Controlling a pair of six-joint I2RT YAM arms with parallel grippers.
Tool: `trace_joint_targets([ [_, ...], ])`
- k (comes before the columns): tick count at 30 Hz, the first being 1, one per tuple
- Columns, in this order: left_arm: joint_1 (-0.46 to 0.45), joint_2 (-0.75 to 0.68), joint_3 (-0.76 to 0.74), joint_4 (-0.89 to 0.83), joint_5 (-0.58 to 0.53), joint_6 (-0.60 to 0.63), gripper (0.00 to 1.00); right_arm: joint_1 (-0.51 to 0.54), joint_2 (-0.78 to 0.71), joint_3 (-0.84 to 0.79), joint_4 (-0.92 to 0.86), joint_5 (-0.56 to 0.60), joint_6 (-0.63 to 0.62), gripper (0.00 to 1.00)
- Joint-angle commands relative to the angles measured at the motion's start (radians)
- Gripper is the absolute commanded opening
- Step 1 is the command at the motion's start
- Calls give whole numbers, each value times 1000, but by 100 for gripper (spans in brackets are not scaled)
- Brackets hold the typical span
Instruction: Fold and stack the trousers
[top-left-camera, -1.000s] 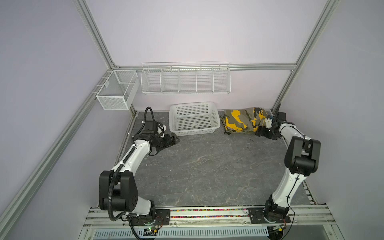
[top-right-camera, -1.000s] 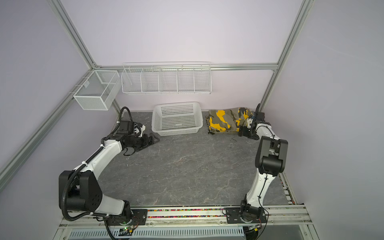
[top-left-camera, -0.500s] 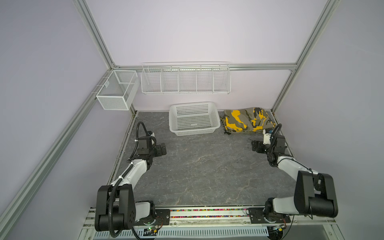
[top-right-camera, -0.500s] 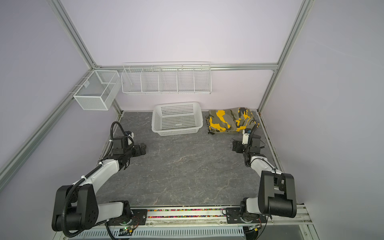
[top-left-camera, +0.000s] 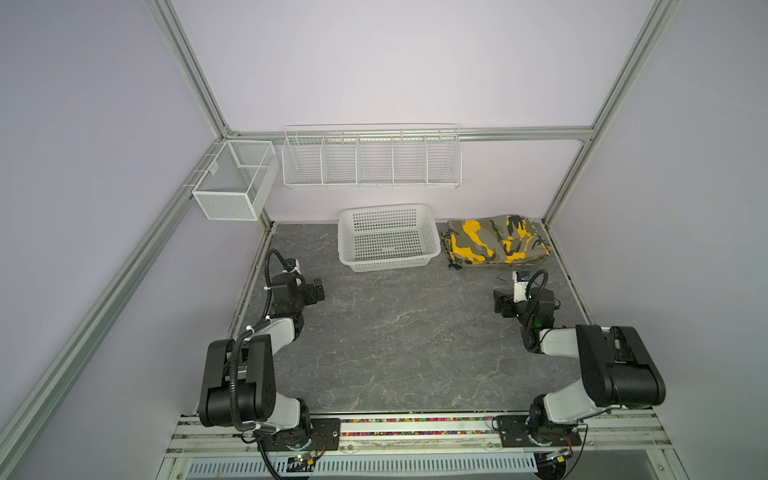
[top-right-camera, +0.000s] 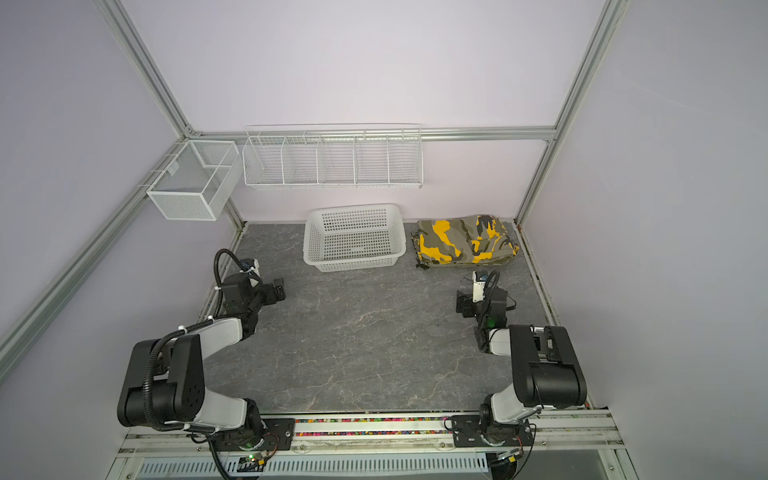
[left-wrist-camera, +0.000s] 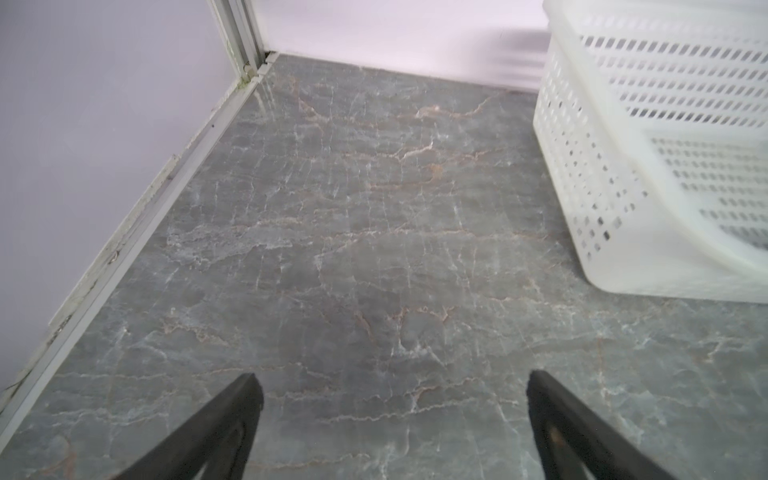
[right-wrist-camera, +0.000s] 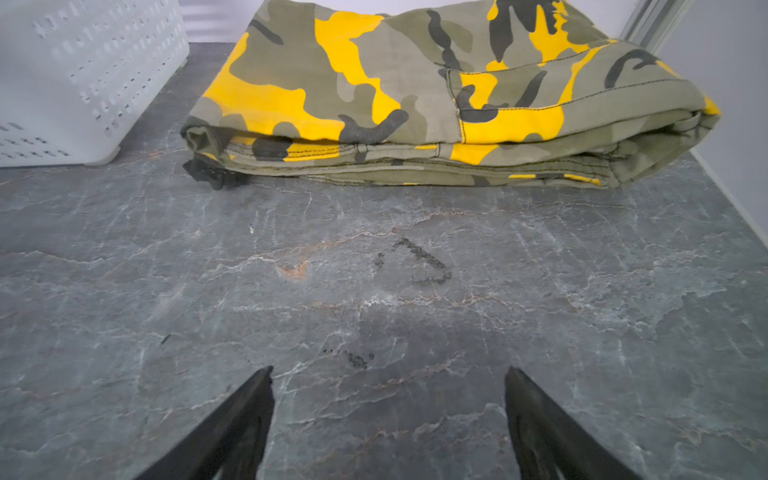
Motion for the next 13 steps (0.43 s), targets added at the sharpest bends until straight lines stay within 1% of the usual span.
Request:
trace_joint_targets([
  [1, 1, 26, -19, 135, 66, 24, 99, 6, -10, 5, 84, 57, -6, 88],
  [2, 2, 12, -8, 92, 49, 3, 99, 7, -10, 4, 78, 57, -6, 88],
  [3, 2, 13, -22, 124, 46, 0, 99, 6, -2, -1, 107, 57, -8, 88],
  [6, 2, 31, -66, 241, 49, 4, 99, 7, -5, 10, 78, 52, -8, 88],
  [13, 2, 19, -72, 240, 49, 3, 99, 7, -9, 0, 90, 54, -9, 88],
])
